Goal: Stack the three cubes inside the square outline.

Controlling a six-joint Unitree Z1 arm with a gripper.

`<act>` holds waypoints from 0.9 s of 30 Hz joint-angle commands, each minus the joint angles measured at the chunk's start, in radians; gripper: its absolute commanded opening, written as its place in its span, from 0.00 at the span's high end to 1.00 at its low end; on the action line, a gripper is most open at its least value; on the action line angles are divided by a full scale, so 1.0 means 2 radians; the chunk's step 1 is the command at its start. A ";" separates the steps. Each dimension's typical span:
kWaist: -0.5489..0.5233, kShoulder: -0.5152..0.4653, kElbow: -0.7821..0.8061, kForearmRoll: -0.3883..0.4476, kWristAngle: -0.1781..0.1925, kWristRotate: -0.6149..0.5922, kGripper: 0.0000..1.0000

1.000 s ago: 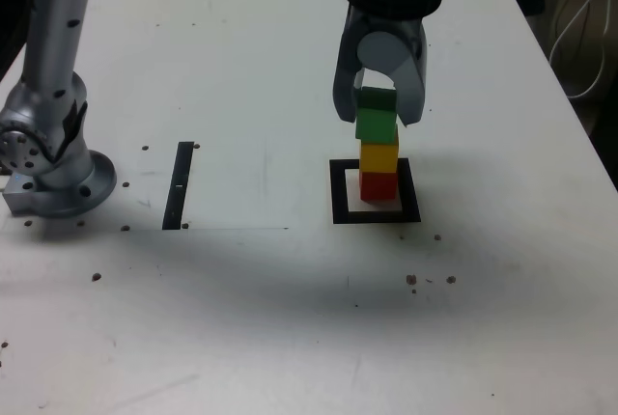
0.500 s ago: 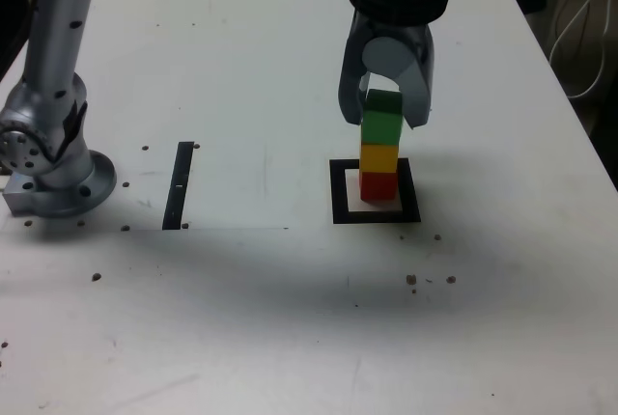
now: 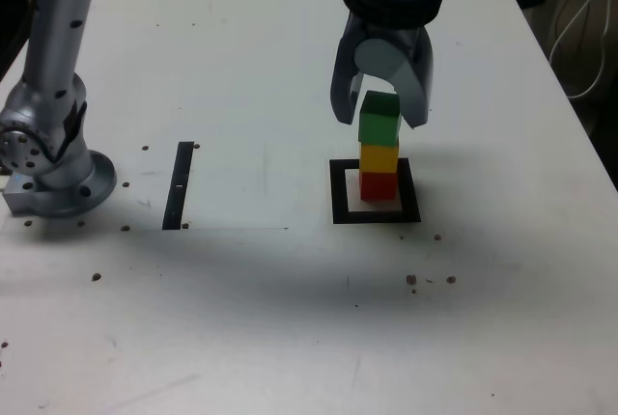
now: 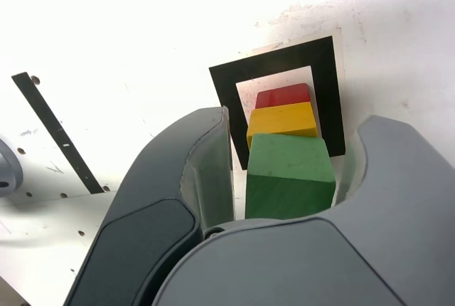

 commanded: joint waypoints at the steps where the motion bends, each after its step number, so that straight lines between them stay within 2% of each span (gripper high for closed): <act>1: 0.001 -0.003 -0.002 -0.001 0.001 0.005 0.20; 6: 0.001 -0.018 -0.004 0.000 0.008 0.006 0.03; 14: 0.001 -0.052 -0.016 0.018 0.030 0.001 0.01; 21: 0.001 -0.102 0.006 0.062 0.027 0.005 0.01; 27: 0.001 -0.182 0.095 0.067 0.020 0.007 0.01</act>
